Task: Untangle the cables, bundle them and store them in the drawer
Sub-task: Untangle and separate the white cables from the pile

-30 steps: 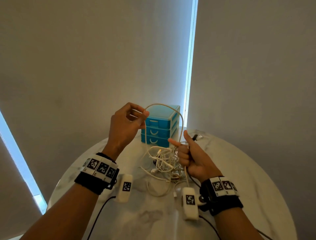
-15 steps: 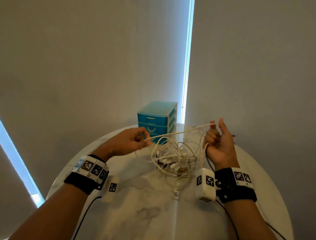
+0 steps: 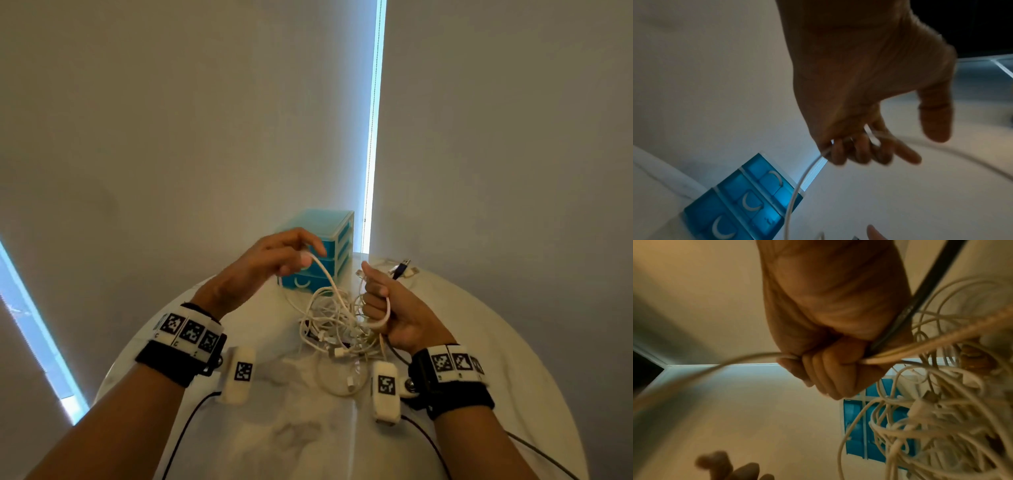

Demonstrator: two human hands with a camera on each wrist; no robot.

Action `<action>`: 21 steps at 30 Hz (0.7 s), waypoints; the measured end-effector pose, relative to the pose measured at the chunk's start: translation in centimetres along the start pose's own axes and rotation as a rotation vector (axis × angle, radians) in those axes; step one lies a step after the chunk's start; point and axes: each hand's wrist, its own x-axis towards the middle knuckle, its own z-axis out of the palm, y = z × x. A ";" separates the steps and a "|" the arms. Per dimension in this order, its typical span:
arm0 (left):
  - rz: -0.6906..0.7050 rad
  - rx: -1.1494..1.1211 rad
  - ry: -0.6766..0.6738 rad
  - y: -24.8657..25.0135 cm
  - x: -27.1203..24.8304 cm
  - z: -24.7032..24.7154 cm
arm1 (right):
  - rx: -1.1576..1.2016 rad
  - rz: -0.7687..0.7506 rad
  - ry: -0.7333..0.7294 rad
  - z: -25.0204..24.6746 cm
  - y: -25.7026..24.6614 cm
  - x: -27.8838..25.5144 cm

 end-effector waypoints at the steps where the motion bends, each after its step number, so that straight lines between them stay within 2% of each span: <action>1: -0.053 -0.091 -0.071 0.0 0.1 0.0 | 0.001 0.022 -0.035 0.1 0.0 -0.1; 3: -0.205 -0.194 -0.087 0.1 0.5 0.5 | -0.008 0.036 -0.079 0.2 0.0 -0.2; 4: -0.271 -0.120 -0.063 -0.1 0.9 1.1 | -0.021 0.031 -0.093 0.3 0.0 -0.4; 6: -0.383 0.230 -0.082 -0.6 1.6 2.8 | -0.062 0.018 -0.116 0.6 -0.1 -0.7; 8: -0.441 0.451 -0.214 -1.6 2.2 4.3 | -0.095 0.011 -0.140 0.9 -0.4 -1.1; 9: -0.445 0.464 -0.260 -2.1 2.4 4.9 | -0.100 0.009 -0.149 0.9 -0.6 -1.3; 11: -0.408 0.480 -0.259 -2.7 2.8 5.8 | -0.096 0.005 -0.144 0.7 -0.9 -1.5; 13: -0.327 0.535 -0.163 -2.9 3.2 5.7 | -0.070 -0.010 -0.118 0.2 -1.0 -1.7; 15: -0.295 0.509 0.076 -3.6 3.5 4.8 | -0.019 -0.049 -0.113 -0.5 -1.3 -2.0; 17: -0.334 0.471 0.310 -4.3 3.8 3.8 | 0.034 -0.101 -0.121 -1.0 -1.6 -2.2; 18: -0.366 0.479 0.355 -4.6 3.8 3.3 | 0.061 -0.133 -0.116 -1.3 -1.7 -2.2; 21: -0.459 0.511 0.359 -5.5 3.4 2.5 | 0.186 -0.232 -0.086 -1.9 -1.8 -1.9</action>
